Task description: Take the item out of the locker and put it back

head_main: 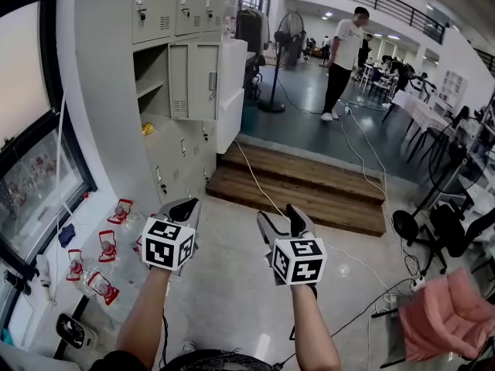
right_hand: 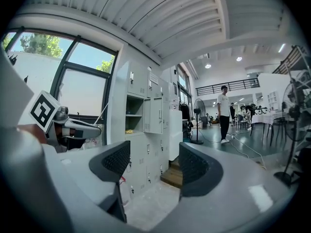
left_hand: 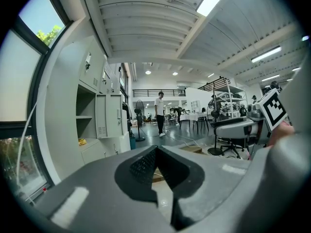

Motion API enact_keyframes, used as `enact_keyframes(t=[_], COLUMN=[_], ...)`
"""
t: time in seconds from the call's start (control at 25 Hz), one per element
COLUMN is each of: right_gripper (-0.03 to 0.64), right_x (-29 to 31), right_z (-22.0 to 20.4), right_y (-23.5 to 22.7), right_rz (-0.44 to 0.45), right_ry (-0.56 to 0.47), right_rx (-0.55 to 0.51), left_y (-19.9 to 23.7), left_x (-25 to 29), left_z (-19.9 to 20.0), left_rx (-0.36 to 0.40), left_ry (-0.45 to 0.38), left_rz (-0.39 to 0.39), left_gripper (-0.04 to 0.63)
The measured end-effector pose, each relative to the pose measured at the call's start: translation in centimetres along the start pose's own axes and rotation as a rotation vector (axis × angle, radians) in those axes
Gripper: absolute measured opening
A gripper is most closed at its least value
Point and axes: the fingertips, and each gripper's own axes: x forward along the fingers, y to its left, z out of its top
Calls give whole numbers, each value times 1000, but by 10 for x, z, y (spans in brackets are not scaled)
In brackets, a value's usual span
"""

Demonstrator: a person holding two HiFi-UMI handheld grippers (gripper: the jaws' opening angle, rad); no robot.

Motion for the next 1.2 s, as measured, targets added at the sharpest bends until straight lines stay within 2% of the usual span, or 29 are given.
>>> enact_keyframes(t=[0.44,0.8,1.2], right_gripper=[371,382,380], right_x=[-12,-16,29], right_z=[-8,-18,-33], right_y=[-16,-34,-45], right_rz=[17,18,36], right_ry=[12,30,71], right_rx=[-4,1,-5], left_y=[-25,-38,-13], left_x=[8,20,60], left_z=[0,-4,-13], left_rx=[-3,-9,-37], left_ry=[-4,4,7], left_rz=[2,-1,8], left_gripper=[0,0,0])
